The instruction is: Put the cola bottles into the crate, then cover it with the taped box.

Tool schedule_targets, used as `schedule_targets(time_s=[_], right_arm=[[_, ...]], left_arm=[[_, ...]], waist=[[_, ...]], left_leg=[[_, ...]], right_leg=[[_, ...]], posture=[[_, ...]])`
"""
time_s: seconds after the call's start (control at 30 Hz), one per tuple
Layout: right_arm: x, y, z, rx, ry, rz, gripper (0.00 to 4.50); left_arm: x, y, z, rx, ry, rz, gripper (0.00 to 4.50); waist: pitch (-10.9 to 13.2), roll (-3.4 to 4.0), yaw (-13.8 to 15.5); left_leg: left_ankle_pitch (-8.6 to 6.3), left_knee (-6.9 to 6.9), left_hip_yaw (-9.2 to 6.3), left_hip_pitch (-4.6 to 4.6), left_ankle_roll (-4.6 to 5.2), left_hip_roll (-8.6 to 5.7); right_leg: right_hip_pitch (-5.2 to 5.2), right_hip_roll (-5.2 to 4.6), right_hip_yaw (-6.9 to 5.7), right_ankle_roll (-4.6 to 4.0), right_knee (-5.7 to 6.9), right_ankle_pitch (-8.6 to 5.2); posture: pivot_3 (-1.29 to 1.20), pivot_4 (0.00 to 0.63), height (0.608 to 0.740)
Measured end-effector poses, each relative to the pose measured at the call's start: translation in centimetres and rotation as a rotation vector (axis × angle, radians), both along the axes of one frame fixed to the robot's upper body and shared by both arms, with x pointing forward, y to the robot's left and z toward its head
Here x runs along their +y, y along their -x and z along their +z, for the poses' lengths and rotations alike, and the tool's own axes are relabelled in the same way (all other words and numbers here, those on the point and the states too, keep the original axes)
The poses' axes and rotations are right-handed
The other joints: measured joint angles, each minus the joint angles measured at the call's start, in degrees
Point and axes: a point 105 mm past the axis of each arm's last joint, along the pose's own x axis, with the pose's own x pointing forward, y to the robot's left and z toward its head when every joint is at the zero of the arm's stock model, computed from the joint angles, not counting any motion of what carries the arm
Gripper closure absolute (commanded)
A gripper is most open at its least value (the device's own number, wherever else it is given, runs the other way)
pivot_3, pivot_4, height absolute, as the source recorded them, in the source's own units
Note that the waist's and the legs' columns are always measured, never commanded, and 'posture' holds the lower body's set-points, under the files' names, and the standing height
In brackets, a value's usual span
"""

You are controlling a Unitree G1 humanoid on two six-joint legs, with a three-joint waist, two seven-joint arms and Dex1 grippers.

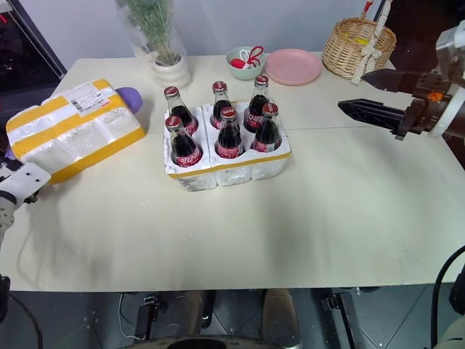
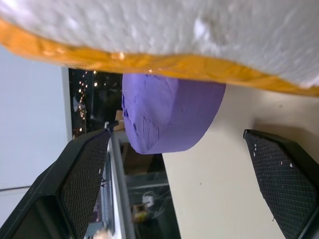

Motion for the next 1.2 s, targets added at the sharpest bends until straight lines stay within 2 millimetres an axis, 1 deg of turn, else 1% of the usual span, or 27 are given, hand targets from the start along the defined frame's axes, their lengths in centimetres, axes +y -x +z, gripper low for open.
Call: schedule_targets(time_s=[0.17,0.2,0.23,0.27,0.33,0.43,0.47,0.5,0.63,0.73,0.83,0.9,1.03,1.13,1.2], right_arm=[[-0.3,0.1,-0.1,0.007,-0.014,-0.014,0.07],[-0.3,0.2,-0.1,0.004,-0.016,-0.016,0.00],[-0.2,0.2,0.0,-0.001,-0.013,-0.018,0.00],[-0.2,0.3,-0.1,0.000,-0.010,-0.018,0.00],[-0.1,0.6,-0.7,0.018,0.006,-0.009,0.00],[0.1,1.2,-1.4,0.044,0.023,0.023,0.00],[0.2,1.6,-1.4,0.044,0.027,0.039,0.00],[0.3,1.9,-1.2,0.038,0.033,0.051,0.00],[0.6,2.8,-0.6,0.020,0.038,0.084,0.00],[0.7,3.0,-1.0,0.062,0.016,0.098,0.00],[0.8,3.1,-1.3,0.070,0.033,0.100,0.00],[0.7,3.2,-1.4,0.065,0.054,0.087,0.00],[0.7,3.2,-1.7,0.066,0.076,0.081,0.00],[1.1,3.3,-2.0,0.063,0.087,0.092,0.00],[1.3,3.3,-2.0,0.048,0.092,0.098,0.00]], left_arm=[[-0.4,-0.9,0.7,0.012,-0.034,-0.015,0.00],[-0.6,-1.2,0.8,0.014,-0.041,-0.022,0.53],[-0.7,-1.3,1.0,0.012,-0.045,-0.025,0.77],[-0.7,-1.5,1.1,0.013,-0.049,-0.028,1.24],[-1.0,-1.7,1.3,0.017,-0.060,-0.044,2.31],[-1.0,-1.8,1.5,0.011,-0.065,-0.043,3.75],[-0.9,-1.8,1.7,0.008,-0.068,-0.038,4.14],[-0.8,-1.7,1.9,0.006,-0.072,-0.034,4.27],[-0.6,-1.7,1.9,0.011,-0.076,-0.025,4.27],[-0.5,-1.6,2.1,0.007,-0.081,-0.030,4.27],[-0.7,-1.6,3.0,-0.012,-0.102,-0.065,4.27],[-1.2,-1.9,3.9,-0.049,-0.108,-0.108,4.27],[-2.7,-2.6,4.9,-0.109,-0.084,-0.189,4.27],[-3.9,-3.0,5.8,-0.128,-0.081,-0.245,4.27],[-4.4,-2.9,6.2,-0.129,-0.093,-0.276,4.27]], waist=[[0.00,0.00,0.01],[0.00,-0.01,0.01],[0.00,-0.01,0.00],[-0.01,-0.01,0.00],[-0.01,-0.01,-0.09],[-0.01,-0.01,-0.13],[-0.01,-0.01,-0.11],[-0.01,-0.01,-0.14],[-0.02,-0.03,-0.15],[-0.02,-0.04,-0.13],[-0.02,-0.03,-0.09],[-0.02,-0.03,-0.04],[-0.02,-0.05,0.06],[-0.03,-0.05,0.01],[-0.03,-0.05,-0.16]], left_leg=[[0.00,0.01,0.00,-0.01,0.00,-0.02],[0.00,0.01,0.00,-0.01,0.00,-0.01],[0.00,0.01,0.01,-0.01,0.00,-0.01],[0.00,0.01,0.00,-0.01,0.00,-0.02],[0.00,0.00,0.01,-0.01,0.00,-0.01],[0.00,0.01,0.01,-0.01,0.00,-0.01],[0.00,0.01,0.01,-0.01,0.00,-0.01],[0.00,0.01,0.01,-0.01,0.00,-0.01],[0.00,0.02,0.01,0.00,0.00,-0.01],[0.00,0.02,0.01,-0.01,0.00,-0.01],[0.00,0.01,0.01,-0.01,0.00,-0.01],[0.00,0.02,0.01,-0.01,0.00,-0.01],[0.00,0.03,0.01,-0.02,0.00,-0.01],[0.00,0.03,0.01,-0.02,0.00,-0.01],[0.00,0.01,0.01,-0.02,0.00,0.00]], right_leg=[[0.00,-0.01,0.01,0.01,0.00,0.01],[0.00,0.00,0.00,0.01,0.00,0.01],[0.00,-0.01,0.01,0.01,0.00,0.01],[0.01,-0.01,0.01,0.01,-0.01,0.01],[0.01,0.00,0.01,0.01,-0.01,0.01],[0.00,0.00,0.01,0.01,0.00,0.01],[0.00,0.00,0.01,0.01,0.00,0.01],[0.01,-0.01,0.01,0.02,0.00,0.01],[0.02,0.00,0.01,0.02,0.00,0.01],[0.01,0.00,0.01,0.02,0.00,0.01],[0.00,-0.01,0.01,0.02,0.00,0.01],[0.01,-0.01,0.01,0.02,0.00,0.01],[0.01,-0.01,0.01,0.02,0.00,0.01],[0.01,-0.01,0.02,0.01,0.00,0.01],[0.00,-0.01,0.02,0.01,-0.01,0.01]], posture=[[0.00,0.150,0.737],[0.00,0.150,0.737],[0.00,0.150,0.737],[0.00,0.150,0.737],[0.00,0.150,0.737],[0.00,0.150,0.737],[0.00,0.150,0.737],[0.00,0.150,0.737],[0.00,0.150,0.737],[0.00,0.150,0.737],[0.00,0.150,0.737],[0.00,0.150,0.737],[0.00,0.150,0.737],[0.00,0.150,0.737],[0.00,0.150,0.737]])
